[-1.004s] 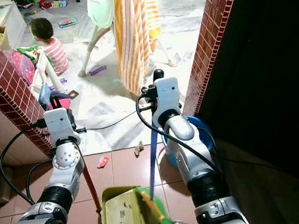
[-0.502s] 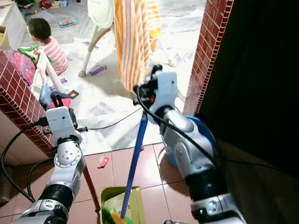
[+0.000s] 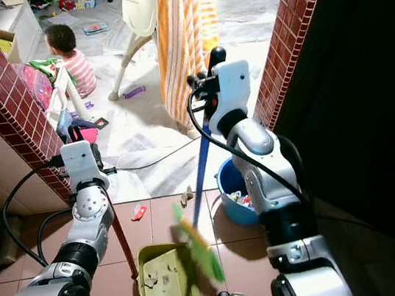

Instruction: Sweep floor

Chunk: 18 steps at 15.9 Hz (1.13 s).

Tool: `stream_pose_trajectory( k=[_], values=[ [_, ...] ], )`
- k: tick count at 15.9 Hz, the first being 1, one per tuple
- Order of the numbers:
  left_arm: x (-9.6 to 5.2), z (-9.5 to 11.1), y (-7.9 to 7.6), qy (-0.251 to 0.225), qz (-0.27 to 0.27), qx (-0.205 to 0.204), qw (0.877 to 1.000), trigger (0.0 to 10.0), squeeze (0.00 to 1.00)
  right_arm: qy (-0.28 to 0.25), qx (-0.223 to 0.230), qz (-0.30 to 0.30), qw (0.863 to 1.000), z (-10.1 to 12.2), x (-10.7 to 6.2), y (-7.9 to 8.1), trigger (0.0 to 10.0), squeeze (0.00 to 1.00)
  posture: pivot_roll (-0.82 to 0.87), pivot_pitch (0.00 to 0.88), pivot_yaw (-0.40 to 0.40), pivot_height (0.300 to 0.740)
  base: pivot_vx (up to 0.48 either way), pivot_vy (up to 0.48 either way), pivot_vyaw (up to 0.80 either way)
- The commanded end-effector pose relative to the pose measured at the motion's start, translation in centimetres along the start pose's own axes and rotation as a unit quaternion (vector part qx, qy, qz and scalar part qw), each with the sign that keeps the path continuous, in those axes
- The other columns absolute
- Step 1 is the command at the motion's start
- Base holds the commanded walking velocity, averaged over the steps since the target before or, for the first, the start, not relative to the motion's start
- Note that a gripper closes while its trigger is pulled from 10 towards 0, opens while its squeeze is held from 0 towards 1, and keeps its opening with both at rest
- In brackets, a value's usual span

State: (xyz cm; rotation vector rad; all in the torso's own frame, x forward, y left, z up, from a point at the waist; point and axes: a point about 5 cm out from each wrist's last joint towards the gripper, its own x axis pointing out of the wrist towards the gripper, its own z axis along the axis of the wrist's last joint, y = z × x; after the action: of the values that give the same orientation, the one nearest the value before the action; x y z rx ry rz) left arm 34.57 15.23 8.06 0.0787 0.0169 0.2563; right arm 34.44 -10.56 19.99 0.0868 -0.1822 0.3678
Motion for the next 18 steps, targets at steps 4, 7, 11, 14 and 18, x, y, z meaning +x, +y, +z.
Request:
stream_pose_trajectory(
  k=[4, 7, 11, 14, 18],
  values=[
    [0.5, 0.8, -0.3, -0.004, -0.009, -0.015, 1.0, 10.0, 0.0, -0.023, -0.042, -0.01, 0.999, 0.6, -0.1, -0.7, 10.0, 0.0, -0.08, 0.023, -0.063, 0.74, 0.0, 0.0, 0.0],
    [1.0, 2.1, -0.4, -0.027, -0.027, -0.042, 0.998, 10.0, 0.0, -0.001, -0.066, -0.04, 0.997, -0.8, -0.8, -1.1, 10.0, 0.0, -0.08, 0.022, -0.058, 0.74, 0.0, 0.0, 0.0],
    [0.5, 3.3, 1.2, -0.08, -0.035, -0.05, 0.995, 10.0, 0.0, 0.01, -0.098, -0.085, 0.991, -3.2, -4.1, -1.3, 10.0, 0.0, -0.05, 0.004, -0.032, 0.74, 0.0, 0.0, 0.0],
    [-0.1, 4.5, 2.0, -0.12, -0.058, -0.048, 0.99, 10.0, 0.0, 0.015, -0.088, -0.085, 0.992, -4.9, -5.2, -0.3, 10.0, 0.0, -0.03, 0.0, -0.021, 0.74, 0.0, 0.135, 0.0],
    [-0.8, 4.6, 1.9, -0.111, -0.079, -0.06, 0.989, 10.0, 0.0, 0.015, -0.103, -0.074, 0.992, -5.3, -4.1, 0.6, 10.0, 0.0, -0.02, 0.0, -0.023, 0.74, 0.0, 0.48, 0.0]
  ],
)
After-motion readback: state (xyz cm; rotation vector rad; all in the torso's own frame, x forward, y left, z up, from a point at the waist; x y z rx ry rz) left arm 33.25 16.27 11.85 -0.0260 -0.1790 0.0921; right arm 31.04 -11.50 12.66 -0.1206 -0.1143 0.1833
